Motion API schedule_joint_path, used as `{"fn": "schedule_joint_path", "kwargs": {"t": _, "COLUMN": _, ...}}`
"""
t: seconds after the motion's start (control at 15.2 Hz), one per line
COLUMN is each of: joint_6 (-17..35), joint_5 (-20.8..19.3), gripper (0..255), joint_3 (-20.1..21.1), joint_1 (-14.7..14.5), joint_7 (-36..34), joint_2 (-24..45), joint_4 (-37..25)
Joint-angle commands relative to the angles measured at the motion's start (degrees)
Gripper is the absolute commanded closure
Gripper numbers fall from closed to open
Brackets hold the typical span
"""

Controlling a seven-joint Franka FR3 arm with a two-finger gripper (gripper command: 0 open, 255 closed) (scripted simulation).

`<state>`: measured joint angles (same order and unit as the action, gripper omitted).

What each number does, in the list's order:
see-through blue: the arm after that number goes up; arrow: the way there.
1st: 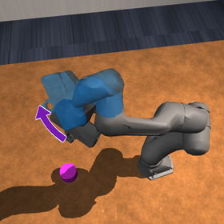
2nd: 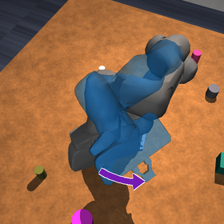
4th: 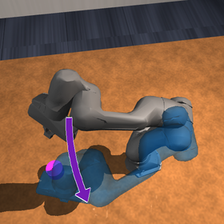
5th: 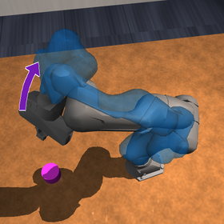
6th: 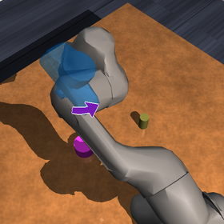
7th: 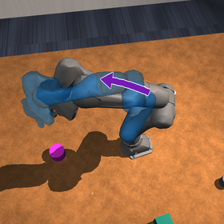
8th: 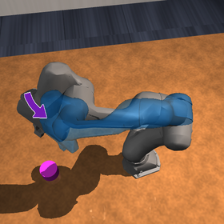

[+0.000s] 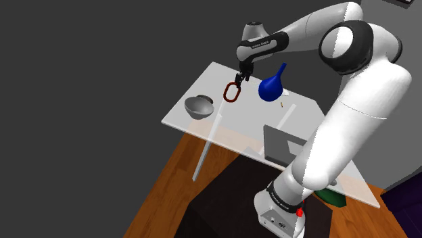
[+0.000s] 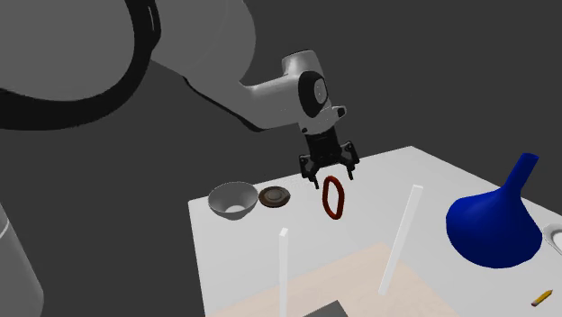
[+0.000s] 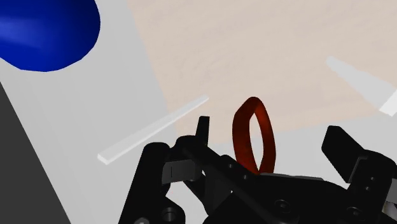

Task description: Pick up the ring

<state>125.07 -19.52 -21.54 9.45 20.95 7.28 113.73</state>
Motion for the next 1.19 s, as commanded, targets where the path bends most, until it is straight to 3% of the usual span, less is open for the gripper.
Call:
{"fn": "schedule_joint_path", "kwargs": {"t": 0.0, "joint_6": 0.83, "joint_5": 1.02, "gripper": 0, "joint_3": -0.38, "joint_1": 1.04, "joint_7": 2.45, "joint_2": 4.30, "joint_4": -4.18}}
{"fn": "schedule_joint_path", "kwargs": {"t": 0.66, "joint_6": 6.02, "joint_5": 1.17, "gripper": 0, "joint_3": -0.33, "joint_1": 1.67, "joint_7": 1.56, "joint_2": 7.84, "joint_4": -2.44}}
{"fn": "schedule_joint_path", "kwargs": {"t": 0.73, "joint_6": 6.04, "joint_5": 1.17, "gripper": 255, "joint_3": -0.34, "joint_1": 1.70, "joint_7": 1.60, "joint_2": 7.84, "joint_4": -2.43}}
{"fn": "schedule_joint_path", "kwargs": {"t": 1.12, "joint_6": 6.04, "joint_5": 1.15, "gripper": 255, "joint_3": -0.34, "joint_1": 1.68, "joint_7": 1.56, "joint_2": 7.82, "joint_4": -2.40}}
